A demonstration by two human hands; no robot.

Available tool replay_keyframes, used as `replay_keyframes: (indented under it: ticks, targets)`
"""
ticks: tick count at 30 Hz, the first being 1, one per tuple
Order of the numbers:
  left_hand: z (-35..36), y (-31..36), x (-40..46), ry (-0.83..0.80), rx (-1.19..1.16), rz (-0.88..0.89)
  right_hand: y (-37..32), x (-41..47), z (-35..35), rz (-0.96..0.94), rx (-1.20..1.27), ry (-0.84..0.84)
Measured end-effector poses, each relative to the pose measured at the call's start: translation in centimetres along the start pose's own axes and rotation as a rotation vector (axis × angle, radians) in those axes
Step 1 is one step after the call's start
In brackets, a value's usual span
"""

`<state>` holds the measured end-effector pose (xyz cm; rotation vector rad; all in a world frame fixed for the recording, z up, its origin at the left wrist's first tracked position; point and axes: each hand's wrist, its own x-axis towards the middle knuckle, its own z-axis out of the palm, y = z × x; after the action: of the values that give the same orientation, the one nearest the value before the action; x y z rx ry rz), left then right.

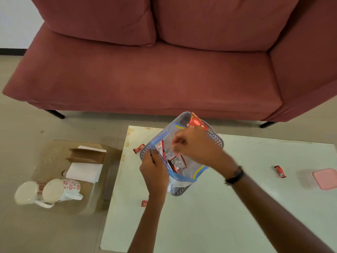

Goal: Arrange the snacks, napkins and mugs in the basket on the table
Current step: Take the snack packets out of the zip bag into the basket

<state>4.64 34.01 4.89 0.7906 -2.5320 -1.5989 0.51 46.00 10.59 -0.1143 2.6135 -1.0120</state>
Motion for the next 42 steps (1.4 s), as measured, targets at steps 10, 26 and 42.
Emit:
replay_keyframes:
  ticks: [10,26,42]
  targets:
    - [0.7,-1.4,-1.9,-0.092,0.018,0.052,8.4,6.4,11.4,0.388,-0.029,-0.029]
    - [-0.4,-1.3,0.2,-0.012,-0.032,0.009,2.0,-2.1,0.2,-0.473,-0.660,0.193]
    - [1.3,0.2,1.5,-0.015,0.002,-0.015,2.9,-3.2,-11.5,-0.372,-0.217,0.447]
